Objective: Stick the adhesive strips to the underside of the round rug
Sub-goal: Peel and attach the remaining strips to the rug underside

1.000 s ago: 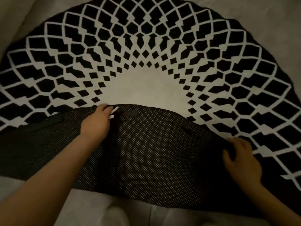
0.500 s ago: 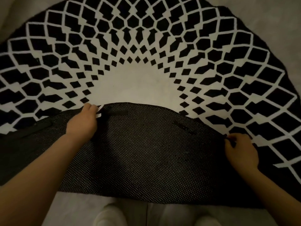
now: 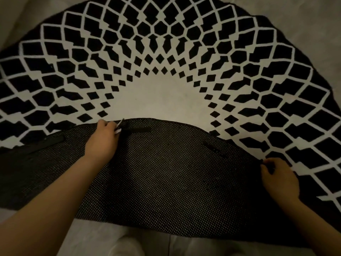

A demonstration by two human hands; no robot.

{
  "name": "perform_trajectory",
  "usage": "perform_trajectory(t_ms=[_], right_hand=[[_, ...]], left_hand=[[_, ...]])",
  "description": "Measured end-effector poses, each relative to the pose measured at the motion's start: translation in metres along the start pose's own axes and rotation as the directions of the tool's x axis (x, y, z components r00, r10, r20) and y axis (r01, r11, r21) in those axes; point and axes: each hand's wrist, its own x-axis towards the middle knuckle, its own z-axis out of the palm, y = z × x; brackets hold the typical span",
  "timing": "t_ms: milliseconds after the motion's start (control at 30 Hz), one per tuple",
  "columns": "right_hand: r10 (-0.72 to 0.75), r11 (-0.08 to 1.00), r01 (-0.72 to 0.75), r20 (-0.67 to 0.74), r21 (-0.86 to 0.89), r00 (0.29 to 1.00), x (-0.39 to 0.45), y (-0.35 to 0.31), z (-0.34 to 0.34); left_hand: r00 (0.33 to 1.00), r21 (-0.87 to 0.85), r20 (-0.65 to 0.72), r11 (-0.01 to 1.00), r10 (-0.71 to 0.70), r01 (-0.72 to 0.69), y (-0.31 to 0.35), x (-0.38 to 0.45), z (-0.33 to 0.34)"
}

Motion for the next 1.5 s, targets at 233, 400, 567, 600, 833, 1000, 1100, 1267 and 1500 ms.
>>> perform_trajectory(t_ms=[233, 400, 567, 600, 833, 1000, 1100, 1267, 1500], right_hand=[[0.011, 1.0, -0.011, 0.003, 0.029, 1.0, -0.001, 0.0, 0.002], [0.009, 1.0, -0.009, 0.009, 0.017, 1.0, 0.0, 0.0, 0.002], [0.017, 1.0, -0.018, 0.028, 0.025, 0.999, 0.0, -0.001, 0.002], [0.02, 0.999, -0.02, 0.032, 0.025, 0.999, 0.0, -0.001, 0.002], [0.012, 1.0, -0.012, 0.033, 0.021, 0.999, 0.001, -0.001, 0.002], [-0.014, 1.0, 0.013, 0.013, 0.027, 1.0, 0.001, 0.0, 0.003], [-0.01, 1.0, 0.009, 0.014, 0.025, 1.0, 0.001, 0.001, 0.003], [0.0, 0.999, 0.0, 0.0, 0.047, 1.0, -0.001, 0.0, 0.004], [0.005, 0.999, -0.005, -0.018, 0.036, 1.0, -0.001, -0.004, 0.006]], left_hand=[[0.975, 0.08, -0.16, 0.986, 0.155, -0.144, 0.004, -0.009, -0.008], [0.836, 0.361, -0.049, 0.79, 0.547, -0.496, -0.001, -0.025, 0.022], [0.895, 0.339, -0.003, 0.842, 0.446, -0.419, 0.015, -0.029, 0.032], [0.901, 0.349, -0.001, 0.845, 0.433, -0.406, 0.019, -0.027, 0.029], [0.948, 0.359, 0.072, 0.879, 0.309, -0.313, 0.05, -0.027, 0.027], [0.947, 0.271, -0.033, 0.915, 0.318, -0.298, 0.038, -0.007, 0.007], [0.978, 0.187, -0.053, 0.964, 0.202, -0.189, 0.02, 0.005, 0.002], [0.99, 0.202, 0.069, 0.97, 0.12, -0.132, -0.007, 0.015, -0.008], [0.972, 0.387, 0.021, 0.895, 0.233, -0.223, -0.014, 0.026, -0.027]])
